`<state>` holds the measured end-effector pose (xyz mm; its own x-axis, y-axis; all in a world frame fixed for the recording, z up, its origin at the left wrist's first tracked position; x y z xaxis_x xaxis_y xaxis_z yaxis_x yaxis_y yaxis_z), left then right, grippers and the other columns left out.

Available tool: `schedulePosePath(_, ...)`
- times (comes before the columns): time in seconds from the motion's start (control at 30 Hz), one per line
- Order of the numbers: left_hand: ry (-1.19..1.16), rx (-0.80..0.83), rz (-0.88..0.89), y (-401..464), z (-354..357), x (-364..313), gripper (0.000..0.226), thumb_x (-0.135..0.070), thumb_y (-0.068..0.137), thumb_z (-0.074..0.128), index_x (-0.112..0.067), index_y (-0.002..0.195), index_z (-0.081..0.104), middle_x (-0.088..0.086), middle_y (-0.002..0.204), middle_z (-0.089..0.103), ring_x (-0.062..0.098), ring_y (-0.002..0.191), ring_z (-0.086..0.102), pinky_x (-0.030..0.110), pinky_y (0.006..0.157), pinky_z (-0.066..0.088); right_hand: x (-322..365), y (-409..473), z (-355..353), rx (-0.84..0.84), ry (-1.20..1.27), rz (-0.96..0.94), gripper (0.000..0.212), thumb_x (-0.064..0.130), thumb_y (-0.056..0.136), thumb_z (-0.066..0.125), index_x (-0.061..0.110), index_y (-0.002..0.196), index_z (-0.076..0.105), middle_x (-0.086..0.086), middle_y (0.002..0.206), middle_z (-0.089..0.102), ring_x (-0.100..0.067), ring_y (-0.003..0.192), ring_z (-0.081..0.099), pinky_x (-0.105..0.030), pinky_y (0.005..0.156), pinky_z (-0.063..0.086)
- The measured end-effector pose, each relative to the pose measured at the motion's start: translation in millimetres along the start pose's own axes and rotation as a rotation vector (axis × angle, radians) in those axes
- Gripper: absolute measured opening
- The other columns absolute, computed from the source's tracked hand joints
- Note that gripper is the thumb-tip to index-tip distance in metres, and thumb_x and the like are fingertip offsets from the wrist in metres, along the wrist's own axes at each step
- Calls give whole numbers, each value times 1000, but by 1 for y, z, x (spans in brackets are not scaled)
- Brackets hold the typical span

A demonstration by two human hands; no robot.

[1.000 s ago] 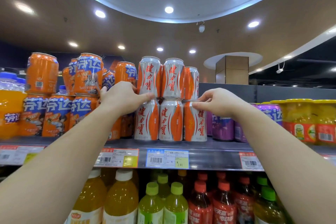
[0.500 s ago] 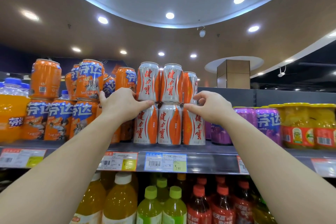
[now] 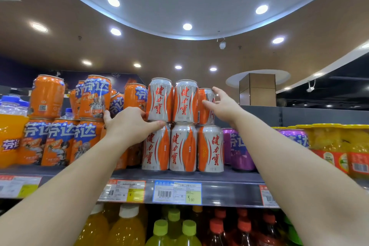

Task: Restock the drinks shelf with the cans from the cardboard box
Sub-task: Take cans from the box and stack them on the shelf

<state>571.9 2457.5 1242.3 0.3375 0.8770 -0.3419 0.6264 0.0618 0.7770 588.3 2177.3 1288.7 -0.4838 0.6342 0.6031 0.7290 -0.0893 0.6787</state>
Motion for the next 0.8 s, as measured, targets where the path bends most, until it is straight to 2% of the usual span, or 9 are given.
schedulePosePath(0.13,11,-31,9,0,-1,0,45,-83,73,49,-40,85,51,-11,103,67,21,114,59,61,115,6,-12,-3,10,-19,48,0,96,34,85,73,34,155,8,-7,154,38,-28,133,48,-46,96,50)
schedulePosePath(0.27,21,-51,7,-1,-2,0,47,-84,71,48,-40,88,50,-10,107,68,21,116,58,60,115,7,-17,0,8,-24,74,-2,102,35,80,78,33,155,8,-7,153,41,-28,133,48,-46,96,50)
schedulePosePath(0.4,49,-55,-7,-1,-3,-1,67,-86,67,45,-33,104,61,-6,115,68,23,118,57,60,115,8,-17,1,7,-25,78,-7,105,34,78,80,34,154,9,-8,149,45,-27,130,52,-46,94,52)
schedulePosePath(0.5,63,-66,-12,-2,-5,-1,76,-85,68,46,-28,115,64,-4,119,67,24,121,55,59,115,8,-18,3,8,-24,98,11,106,35,77,81,33,154,9,-7,152,41,-29,132,49,-47,96,50)
schedulePosePath(0.6,54,-65,-14,-4,-6,-2,82,-85,65,44,-26,119,63,-3,121,66,25,123,55,59,115,8,-24,3,17,71,156,71,107,32,79,80,34,155,4,-7,154,37,-30,132,50,-38,84,53)
schedulePosePath(0.7,44,-47,-18,-5,-6,-2,89,-88,59,39,-27,118,63,-4,121,66,25,123,55,59,115,8,-28,2,20,126,175,105,103,27,80,79,33,154,8,-7,146,45,-28,122,57,-33,74,53)
schedulePosePath(0.8,39,-38,-20,-4,-6,-1,91,-89,56,38,-27,117,64,-4,121,66,25,122,55,60,115,8,-28,4,21,118,206,110,93,27,77,82,30,149,23,1,123,58,-17,101,64,-30,68,56)
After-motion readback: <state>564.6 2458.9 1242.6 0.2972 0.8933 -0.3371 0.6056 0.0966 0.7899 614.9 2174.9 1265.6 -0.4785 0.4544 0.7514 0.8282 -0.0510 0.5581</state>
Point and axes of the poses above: each hand's wrist, its own y-axis towards the middle knuckle, its own z-axis out of the palm, x = y × z, the point moved 9 cm from there along y, towards the middle knuckle
